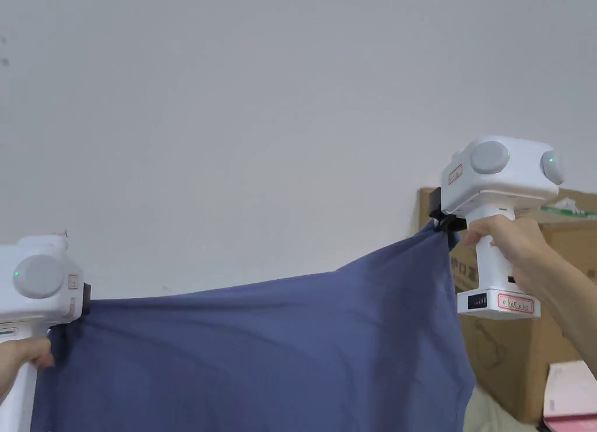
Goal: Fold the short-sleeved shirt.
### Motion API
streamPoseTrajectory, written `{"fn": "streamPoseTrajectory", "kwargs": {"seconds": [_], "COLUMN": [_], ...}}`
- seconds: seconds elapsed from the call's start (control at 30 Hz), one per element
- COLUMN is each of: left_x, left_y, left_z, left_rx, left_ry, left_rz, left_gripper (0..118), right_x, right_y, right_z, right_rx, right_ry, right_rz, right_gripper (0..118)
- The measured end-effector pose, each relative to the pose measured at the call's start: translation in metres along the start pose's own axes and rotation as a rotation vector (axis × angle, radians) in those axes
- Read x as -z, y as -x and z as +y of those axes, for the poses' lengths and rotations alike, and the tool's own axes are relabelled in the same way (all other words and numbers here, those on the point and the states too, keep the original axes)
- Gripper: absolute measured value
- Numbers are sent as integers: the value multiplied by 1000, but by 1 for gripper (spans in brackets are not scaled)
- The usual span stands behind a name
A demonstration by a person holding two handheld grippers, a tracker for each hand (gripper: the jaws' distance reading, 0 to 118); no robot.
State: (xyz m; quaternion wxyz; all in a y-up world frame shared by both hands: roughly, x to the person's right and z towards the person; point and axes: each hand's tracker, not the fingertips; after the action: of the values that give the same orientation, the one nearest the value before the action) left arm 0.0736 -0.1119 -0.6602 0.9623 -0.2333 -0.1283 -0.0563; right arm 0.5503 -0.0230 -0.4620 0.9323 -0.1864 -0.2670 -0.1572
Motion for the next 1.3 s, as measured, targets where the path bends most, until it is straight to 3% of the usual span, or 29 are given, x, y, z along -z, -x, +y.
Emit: {"fn": "streamPoseTrajectory", "kwargs": {"seconds": [0.17, 0.3, 0.53, 0.67, 0.87, 0.97, 1.13, 1.3], "left_x": [7, 17, 41, 81, 158, 189, 217, 196], "left_y": [-2, -9, -11, -14, -31, -34, -29, -16], "left_z": [59, 93, 89, 52, -53, -113, -199, -265], "left_rx": [-83, -41, -38, -43, 67, 48, 67, 83], "left_ry": [-91, -168, -204, -113, 80, 180, 330, 407], "left_rz": [-28, 21, 55, 67, 97, 87, 81, 52], "left_gripper": [1, 1, 1, 1, 1, 1, 1, 1], "right_x": [-9, -10, 10, 55, 151, 191, 210, 191], "right_y": [24, 32, 29, 32, 7, -9, -29, -55], "right_z": [62, 94, 90, 52, -56, -119, -213, -289], "right_rx": [-10, 6, 17, -53, -44, -49, -31, -14], "right_ry": [-119, -154, -156, -71, 156, 287, 436, 502], "right_rz": [-18, -7, 10, -19, -55, -77, -85, -57], "right_gripper": [0, 0, 0, 0, 0, 0, 0, 0]}}
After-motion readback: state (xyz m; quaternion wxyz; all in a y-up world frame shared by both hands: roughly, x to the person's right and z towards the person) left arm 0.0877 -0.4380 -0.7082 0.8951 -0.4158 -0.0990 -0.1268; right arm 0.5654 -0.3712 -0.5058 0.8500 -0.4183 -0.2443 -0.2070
